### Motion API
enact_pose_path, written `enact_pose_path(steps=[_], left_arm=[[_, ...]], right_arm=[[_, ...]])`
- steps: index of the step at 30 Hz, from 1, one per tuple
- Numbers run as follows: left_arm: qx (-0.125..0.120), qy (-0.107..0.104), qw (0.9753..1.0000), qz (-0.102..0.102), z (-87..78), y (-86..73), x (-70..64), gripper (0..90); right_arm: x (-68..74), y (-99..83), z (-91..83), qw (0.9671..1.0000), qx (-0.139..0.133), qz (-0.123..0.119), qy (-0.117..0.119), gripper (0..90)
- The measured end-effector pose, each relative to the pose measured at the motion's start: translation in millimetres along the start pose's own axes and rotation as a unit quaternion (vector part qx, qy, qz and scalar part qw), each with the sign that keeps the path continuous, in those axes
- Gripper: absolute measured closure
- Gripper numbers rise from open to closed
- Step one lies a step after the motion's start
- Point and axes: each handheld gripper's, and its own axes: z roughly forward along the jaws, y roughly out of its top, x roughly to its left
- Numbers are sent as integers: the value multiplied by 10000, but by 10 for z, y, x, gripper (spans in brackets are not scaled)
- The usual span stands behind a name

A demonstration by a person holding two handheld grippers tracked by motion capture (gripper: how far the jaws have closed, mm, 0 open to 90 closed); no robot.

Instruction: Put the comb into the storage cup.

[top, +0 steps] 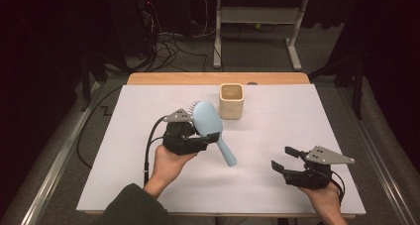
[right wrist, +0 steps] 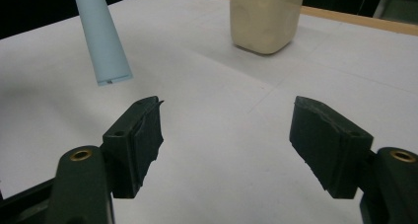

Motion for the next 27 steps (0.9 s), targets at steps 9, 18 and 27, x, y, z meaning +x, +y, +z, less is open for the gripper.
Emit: enact_pose_path(steps=[9, 18, 27], left_arm=[[-76, 34, 10000, -34, -27, 80, 37, 532], [-162, 11, 9999, -58, -102, 163, 57, 532], [-183, 232, 9995, -82, -81, 200, 154, 532]], right_arm=[[-58, -86, -52, 9998, -69, 60, -199, 290], [-101, -188, -117, 9995, -119, 97, -280, 290], [-113, -283, -178, 9991, -241, 159, -322, 290]])
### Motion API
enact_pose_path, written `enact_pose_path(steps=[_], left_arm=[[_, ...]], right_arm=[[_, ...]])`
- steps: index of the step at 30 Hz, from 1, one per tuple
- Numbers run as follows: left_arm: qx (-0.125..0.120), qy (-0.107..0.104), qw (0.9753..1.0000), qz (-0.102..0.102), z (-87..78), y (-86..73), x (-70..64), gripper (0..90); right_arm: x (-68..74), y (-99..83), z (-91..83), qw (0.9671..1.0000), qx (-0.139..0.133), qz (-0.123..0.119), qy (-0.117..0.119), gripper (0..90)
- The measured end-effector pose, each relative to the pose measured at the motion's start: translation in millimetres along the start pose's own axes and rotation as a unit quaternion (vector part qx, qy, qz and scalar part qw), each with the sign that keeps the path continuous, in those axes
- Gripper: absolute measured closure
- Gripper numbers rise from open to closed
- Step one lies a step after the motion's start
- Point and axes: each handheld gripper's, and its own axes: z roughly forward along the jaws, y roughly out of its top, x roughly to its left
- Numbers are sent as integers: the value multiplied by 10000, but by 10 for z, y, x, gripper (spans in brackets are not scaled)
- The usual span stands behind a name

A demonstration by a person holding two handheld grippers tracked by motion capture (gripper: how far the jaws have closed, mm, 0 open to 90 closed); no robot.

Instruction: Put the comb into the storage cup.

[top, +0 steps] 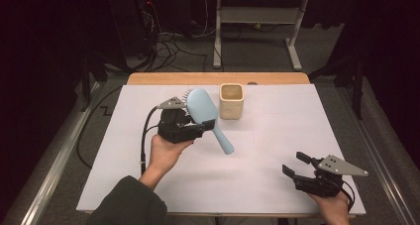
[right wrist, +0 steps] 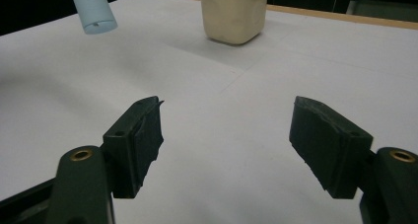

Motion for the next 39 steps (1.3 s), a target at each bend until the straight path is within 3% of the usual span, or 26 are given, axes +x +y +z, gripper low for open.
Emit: enact_pose_path(steps=[4, 11, 20, 27, 32, 39], left_arm=[[45, 150, 9998, 99, 1, 43, 15, 532], [5, 106, 9999, -24, 16, 125, 81, 532], [-41, 176, 9998, 55, 61, 297, 106, 532], [-44, 259, 9996, 37, 86, 412, 141, 532], [-50, 295, 9995, 54, 106, 495, 148, 532], [-56, 342, 9994, 40, 152, 564, 167, 532]], right_arm=[[0, -44, -38, 9999, -117, -8, -72, 297], [-28, -136, -63, 9998, -87, 64, -141, 298], [-16, -193, -92, 9995, -249, 20, -184, 318], [9, -200, -83, 9996, -230, -45, -140, 315], [-8, -204, -70, 9997, -222, 97, -41, 312], [-18, -211, -70, 9997, -225, 103, -61, 307]])
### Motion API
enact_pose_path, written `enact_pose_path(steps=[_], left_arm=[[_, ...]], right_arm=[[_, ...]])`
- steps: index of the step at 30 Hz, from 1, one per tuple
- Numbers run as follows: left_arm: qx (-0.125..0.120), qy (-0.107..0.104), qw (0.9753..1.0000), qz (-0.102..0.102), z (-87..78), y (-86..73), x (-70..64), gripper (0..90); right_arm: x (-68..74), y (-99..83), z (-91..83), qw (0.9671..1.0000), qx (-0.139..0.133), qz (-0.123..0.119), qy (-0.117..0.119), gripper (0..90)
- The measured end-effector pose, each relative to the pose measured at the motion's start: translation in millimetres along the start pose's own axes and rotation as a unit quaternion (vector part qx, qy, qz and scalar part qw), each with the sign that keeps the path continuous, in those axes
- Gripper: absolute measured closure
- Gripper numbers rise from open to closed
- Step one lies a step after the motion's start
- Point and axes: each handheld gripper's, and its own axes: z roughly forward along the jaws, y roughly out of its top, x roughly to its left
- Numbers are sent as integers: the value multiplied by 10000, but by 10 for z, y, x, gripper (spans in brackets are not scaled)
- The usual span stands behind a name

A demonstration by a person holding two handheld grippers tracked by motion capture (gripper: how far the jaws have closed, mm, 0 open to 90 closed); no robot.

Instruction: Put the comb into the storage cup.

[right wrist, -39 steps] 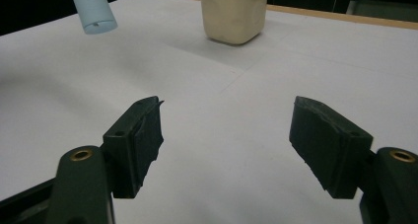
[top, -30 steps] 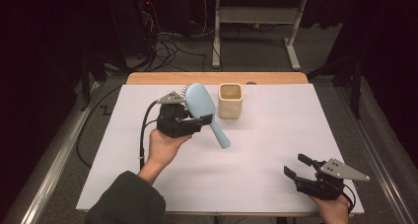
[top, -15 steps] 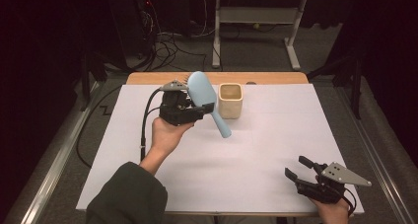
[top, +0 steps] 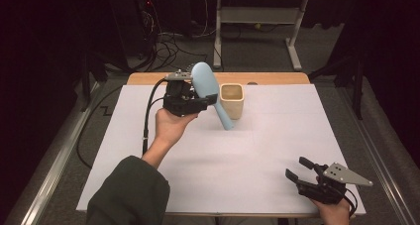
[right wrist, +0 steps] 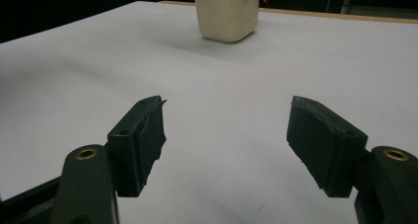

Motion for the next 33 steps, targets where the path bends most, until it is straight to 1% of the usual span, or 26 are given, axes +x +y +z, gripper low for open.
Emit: enact_pose_path(steps=[3, 12, 18, 21, 26, 29, 33], left_arm=[[16, 34, 10000, 2, 15, 20, 4, 532], [46, 154, 9999, 50, 26, 76, 10, 532], [51, 188, 9998, 23, 75, 108, 35, 532], [38, 215, 9998, -8, 96, 126, 58, 532], [13, 263, 9997, -27, 106, 171, 85, 532], [-40, 277, 9996, -36, 100, 205, 98, 532], [-36, 322, 9995, -40, 116, 239, 122, 532]], right_arm=[[4, -1, 5, 10000, -4, 53, 11, 298], [-9, -8, 5, 10000, 13, 12, 12, 295], [-8, -8, 1, 10000, 5, 12, -7, 295], [-5, -11, 6, 10000, 50, 21, -37, 295], [0, -11, 3, 10000, 50, -1, -48, 295], [1, -12, 0, 10000, 24, 21, -73, 293], [-2, -13, -5, 9999, 19, 54, -108, 288]])
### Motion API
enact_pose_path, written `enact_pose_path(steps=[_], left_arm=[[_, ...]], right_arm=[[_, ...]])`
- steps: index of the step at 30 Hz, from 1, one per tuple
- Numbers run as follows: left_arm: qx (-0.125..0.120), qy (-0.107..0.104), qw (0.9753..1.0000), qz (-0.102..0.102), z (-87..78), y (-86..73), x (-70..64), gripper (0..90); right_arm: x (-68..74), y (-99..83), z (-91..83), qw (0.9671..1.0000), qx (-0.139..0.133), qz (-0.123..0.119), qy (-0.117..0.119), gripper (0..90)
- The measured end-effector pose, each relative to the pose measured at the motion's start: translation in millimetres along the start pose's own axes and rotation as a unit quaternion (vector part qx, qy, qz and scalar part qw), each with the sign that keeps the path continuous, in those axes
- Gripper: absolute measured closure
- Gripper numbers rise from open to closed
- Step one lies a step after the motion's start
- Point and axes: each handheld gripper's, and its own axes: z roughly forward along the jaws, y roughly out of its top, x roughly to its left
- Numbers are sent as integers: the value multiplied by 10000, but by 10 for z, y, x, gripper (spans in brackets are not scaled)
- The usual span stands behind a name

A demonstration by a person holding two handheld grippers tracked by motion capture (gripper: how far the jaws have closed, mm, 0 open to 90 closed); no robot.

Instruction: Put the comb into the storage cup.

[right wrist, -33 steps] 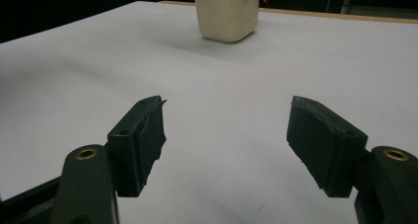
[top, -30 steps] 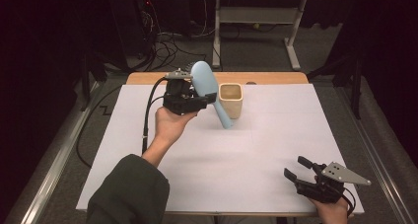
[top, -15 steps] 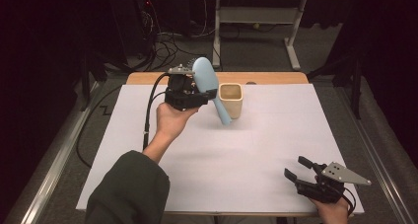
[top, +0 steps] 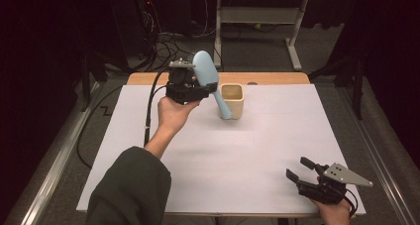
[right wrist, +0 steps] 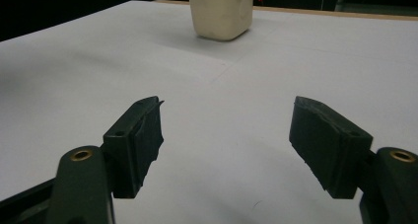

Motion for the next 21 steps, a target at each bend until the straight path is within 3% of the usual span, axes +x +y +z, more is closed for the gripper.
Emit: enact_pose_path(steps=[21], left_arm=[[-68, 148, 9998, -111, 178, 204, 58, 533]], right_arm=[[3, 1, -6, 10000, -44, -4, 51, 278]])
